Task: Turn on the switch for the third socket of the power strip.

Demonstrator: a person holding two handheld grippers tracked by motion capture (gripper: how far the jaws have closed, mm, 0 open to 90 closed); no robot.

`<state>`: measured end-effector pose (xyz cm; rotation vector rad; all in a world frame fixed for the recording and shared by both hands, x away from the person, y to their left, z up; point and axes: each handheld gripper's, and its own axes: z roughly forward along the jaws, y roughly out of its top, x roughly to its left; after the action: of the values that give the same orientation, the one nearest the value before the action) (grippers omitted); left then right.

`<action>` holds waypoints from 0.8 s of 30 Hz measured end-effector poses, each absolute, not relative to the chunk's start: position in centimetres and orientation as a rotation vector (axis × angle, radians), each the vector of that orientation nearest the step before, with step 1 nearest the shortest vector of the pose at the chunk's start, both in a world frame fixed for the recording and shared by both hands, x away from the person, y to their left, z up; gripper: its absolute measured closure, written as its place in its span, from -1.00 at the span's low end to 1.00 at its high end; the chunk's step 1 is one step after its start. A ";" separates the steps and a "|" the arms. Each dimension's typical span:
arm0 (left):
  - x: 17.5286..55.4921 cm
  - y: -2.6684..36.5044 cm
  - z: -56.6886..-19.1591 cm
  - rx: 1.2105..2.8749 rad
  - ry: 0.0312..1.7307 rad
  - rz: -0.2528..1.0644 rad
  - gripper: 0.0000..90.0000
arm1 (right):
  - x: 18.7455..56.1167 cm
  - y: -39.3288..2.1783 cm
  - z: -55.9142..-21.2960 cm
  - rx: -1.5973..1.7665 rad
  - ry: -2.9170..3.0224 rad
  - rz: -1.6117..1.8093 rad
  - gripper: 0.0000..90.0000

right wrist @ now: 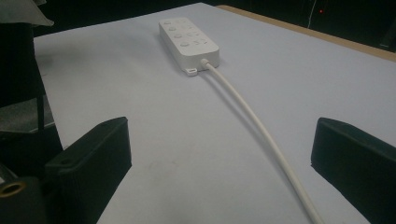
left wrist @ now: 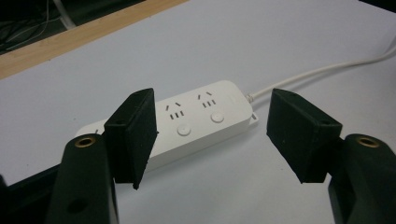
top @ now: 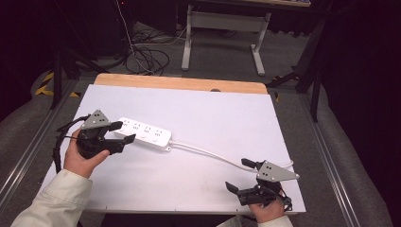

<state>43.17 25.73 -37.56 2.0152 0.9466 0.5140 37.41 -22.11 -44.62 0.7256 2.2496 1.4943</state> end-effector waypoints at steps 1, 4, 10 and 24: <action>43.2 25.7 -37.6 2.015 0.947 0.514 -0.25 | 37.4 -22.1 -44.6 0.726 2.250 1.494 -0.88; 43.5 25.7 -37.3 2.015 0.947 0.527 -0.25 | 37.5 -22.1 -44.6 0.724 2.250 1.498 -0.88; 44.2 25.5 -37.7 2.039 0.971 0.565 -0.21 | 37.2 -21.9 -44.5 0.682 2.248 1.515 -0.87; 46.7 26.5 -38.4 1.956 1.060 0.462 0.57 | 37.1 -21.9 -44.5 0.668 2.250 1.514 -0.86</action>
<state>46.67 26.54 -38.39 1.9557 1.0605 0.4620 37.13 -21.93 -44.48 0.6680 2.2498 1.5142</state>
